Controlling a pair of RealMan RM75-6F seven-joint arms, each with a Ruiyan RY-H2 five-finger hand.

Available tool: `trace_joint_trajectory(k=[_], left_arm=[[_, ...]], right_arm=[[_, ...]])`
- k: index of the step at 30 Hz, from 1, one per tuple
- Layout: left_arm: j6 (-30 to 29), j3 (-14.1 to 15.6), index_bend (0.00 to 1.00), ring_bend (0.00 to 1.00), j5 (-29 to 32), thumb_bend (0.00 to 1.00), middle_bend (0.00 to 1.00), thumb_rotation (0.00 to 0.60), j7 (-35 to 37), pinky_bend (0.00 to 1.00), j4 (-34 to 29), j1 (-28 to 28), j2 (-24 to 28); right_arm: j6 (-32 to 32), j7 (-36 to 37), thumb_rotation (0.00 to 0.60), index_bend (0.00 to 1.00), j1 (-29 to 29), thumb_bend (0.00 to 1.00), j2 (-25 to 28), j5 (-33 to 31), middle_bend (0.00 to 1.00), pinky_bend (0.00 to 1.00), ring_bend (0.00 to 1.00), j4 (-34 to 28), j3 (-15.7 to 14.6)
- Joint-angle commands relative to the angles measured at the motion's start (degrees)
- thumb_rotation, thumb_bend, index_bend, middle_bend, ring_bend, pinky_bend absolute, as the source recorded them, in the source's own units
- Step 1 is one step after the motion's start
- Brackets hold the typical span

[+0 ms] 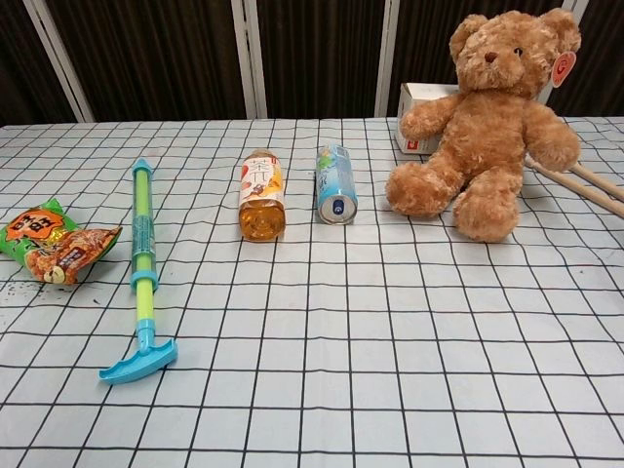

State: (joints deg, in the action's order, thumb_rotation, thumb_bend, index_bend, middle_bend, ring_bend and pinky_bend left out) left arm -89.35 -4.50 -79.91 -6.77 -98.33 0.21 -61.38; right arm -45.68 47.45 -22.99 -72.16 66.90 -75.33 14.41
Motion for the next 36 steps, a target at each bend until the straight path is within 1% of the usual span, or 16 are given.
trace_joint_trajectory(k=[1,3,7,10,12,14,18,21,27,34,36], left_arm=[[0.8,-0.7,0.17,0.00,1.6,0.31,0.00,0.600,-0.1,0.12,0.2,-0.4,0.0],[1.1,-0.9,0.17,0.00,2.0,0.31,0.00,0.600,-0.4,0.12,0.2,-0.5,-0.1],[1.3,-1.1,0.17,0.00,2.6,0.31,0.00,0.600,-0.7,0.12,0.3,-0.7,-0.2],[1.4,-1.2,0.17,0.00,3.0,0.31,0.00,0.600,-1.0,0.12,0.3,-0.8,-0.3],[1.5,-1.2,0.17,0.00,3.1,0.31,0.00,0.600,-1.2,0.12,0.3,-0.8,-0.4],[1.6,-1.2,0.17,0.00,3.2,0.31,0.00,0.600,-1.3,0.12,0.3,-0.8,-0.4],[1.7,-1.2,0.17,0.00,3.3,0.31,0.00,0.600,-1.6,0.12,0.3,-0.9,-0.5],[1.8,-1.1,0.17,0.00,3.3,0.31,0.00,0.600,-1.8,0.12,0.3,-1.0,-0.6],[2.2,-1.1,0.17,0.00,3.4,0.31,0.00,0.600,-2.0,0.12,0.3,-1.2,-0.6],[2.6,-1.3,0.17,0.00,3.8,0.31,0.00,0.600,-1.8,0.12,0.4,-1.5,-0.5],[2.7,-1.3,0.17,0.00,3.8,0.31,0.00,0.600,-1.7,0.12,0.4,-1.5,-0.5]], right_arm=[[8.9,-1.3,0.600,0.00,-8.3,0.29,-7.0,-7.0,0.12,0.00,0.11,11.5,4.4],[10.7,-2.3,0.600,0.00,-10.2,0.29,-9.1,-8.3,0.12,0.00,0.11,15.1,5.2],[12.7,-3.6,0.600,0.00,-12.4,0.29,-11.7,-9.2,0.12,0.00,0.11,19.7,6.0],[13.7,-4.3,0.600,0.00,-13.4,0.29,-13.0,-9.8,0.13,0.00,0.12,22.0,6.5],[13.7,-5.0,0.600,0.01,-14.0,0.29,-14.0,-10.2,0.15,0.00,0.13,23.1,6.9],[13.7,-5.5,0.600,0.04,-14.2,0.29,-14.4,-10.4,0.19,0.00,0.15,23.5,7.1],[13.6,-6.9,0.600,0.16,-14.8,0.29,-15.2,-11.1,0.28,0.00,0.20,24.5,7.5],[13.2,-9.0,0.600,0.22,-15.6,0.29,-16.2,-12.4,0.31,0.00,0.22,25.6,8.0],[12.6,-13.6,0.600,0.29,-17.3,0.29,-17.7,-15.5,0.36,0.00,0.24,27.2,9.1],[12.0,-21.6,0.600,0.30,-19.3,0.29,-19.8,-21.8,0.37,0.00,0.25,28.9,10.0],[11.9,-23.0,0.600,0.32,-19.7,0.29,-20.4,-23.5,0.38,0.00,0.27,29.1,10.3]])
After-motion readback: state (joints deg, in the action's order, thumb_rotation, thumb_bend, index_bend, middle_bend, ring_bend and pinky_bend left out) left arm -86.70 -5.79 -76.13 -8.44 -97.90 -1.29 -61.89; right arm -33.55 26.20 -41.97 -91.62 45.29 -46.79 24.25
